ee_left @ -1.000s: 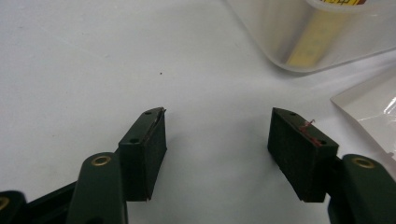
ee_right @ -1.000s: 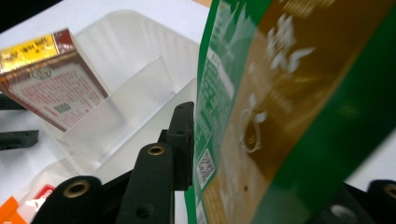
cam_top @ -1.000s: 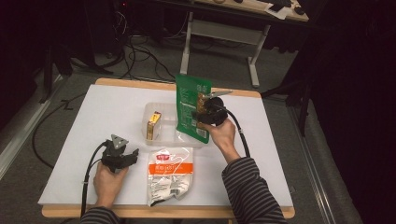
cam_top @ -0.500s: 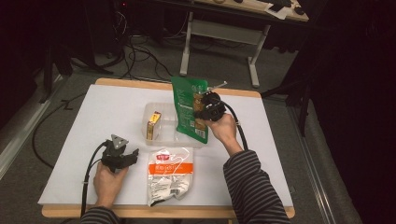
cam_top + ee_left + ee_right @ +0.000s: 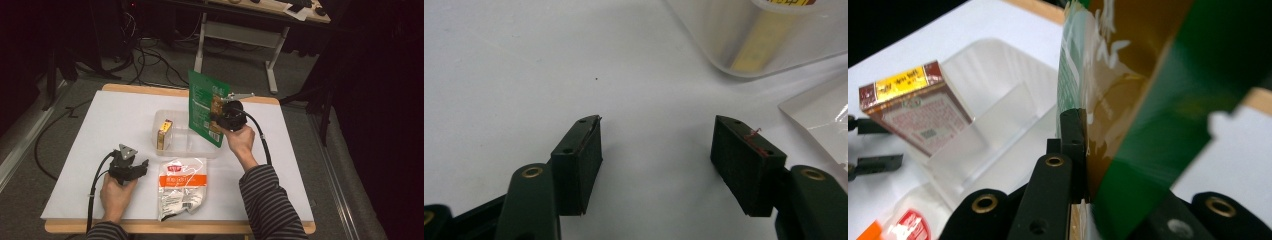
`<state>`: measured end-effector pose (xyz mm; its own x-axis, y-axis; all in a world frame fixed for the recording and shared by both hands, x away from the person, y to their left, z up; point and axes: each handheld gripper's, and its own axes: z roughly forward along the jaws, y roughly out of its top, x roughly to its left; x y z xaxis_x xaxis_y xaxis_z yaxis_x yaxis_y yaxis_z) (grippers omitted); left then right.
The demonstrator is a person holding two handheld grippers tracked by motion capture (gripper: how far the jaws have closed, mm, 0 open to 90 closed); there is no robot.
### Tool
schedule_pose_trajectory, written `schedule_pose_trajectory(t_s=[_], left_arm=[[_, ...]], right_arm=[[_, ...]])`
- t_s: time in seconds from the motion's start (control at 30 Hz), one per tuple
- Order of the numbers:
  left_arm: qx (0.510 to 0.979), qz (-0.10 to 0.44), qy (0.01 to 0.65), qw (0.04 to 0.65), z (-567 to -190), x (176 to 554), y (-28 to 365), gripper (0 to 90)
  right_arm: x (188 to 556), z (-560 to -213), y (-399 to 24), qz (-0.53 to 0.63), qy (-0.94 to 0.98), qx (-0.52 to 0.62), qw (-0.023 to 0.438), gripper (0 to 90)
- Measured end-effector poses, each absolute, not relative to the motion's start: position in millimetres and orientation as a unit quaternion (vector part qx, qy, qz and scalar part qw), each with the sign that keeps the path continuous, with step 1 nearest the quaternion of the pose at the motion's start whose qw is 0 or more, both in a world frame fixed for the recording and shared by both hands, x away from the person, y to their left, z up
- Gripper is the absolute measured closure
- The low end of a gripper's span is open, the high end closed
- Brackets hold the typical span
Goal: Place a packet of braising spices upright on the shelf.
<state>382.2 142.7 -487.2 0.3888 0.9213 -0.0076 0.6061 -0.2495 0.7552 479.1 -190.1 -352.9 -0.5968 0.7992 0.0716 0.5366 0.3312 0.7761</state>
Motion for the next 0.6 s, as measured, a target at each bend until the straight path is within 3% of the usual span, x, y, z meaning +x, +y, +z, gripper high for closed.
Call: schedule_pose_trajectory(t_s=[0.13, 0.47, 0.6], left_arm=[[0.757, 0.227, 0.504, 0.348, -487.2, 382.2, 142.7, 37.8], [0.757, 0.227, 0.504, 0.348, -487.2, 382.1, 142.7, 37.7], [0.757, 0.227, 0.504, 0.348, -487.2, 382.1, 142.7, 37.7]], right_arm=[[478.9, -361.6, -185.2, 0.404, 0.796, 0.413, 0.180, 90.0], [472.6, -384.1, -194.1, 0.405, 0.782, 0.449, 0.149, 90.0], [472.1, -382.8, -190.2, 0.401, 0.782, 0.458, 0.133, 84.1]])
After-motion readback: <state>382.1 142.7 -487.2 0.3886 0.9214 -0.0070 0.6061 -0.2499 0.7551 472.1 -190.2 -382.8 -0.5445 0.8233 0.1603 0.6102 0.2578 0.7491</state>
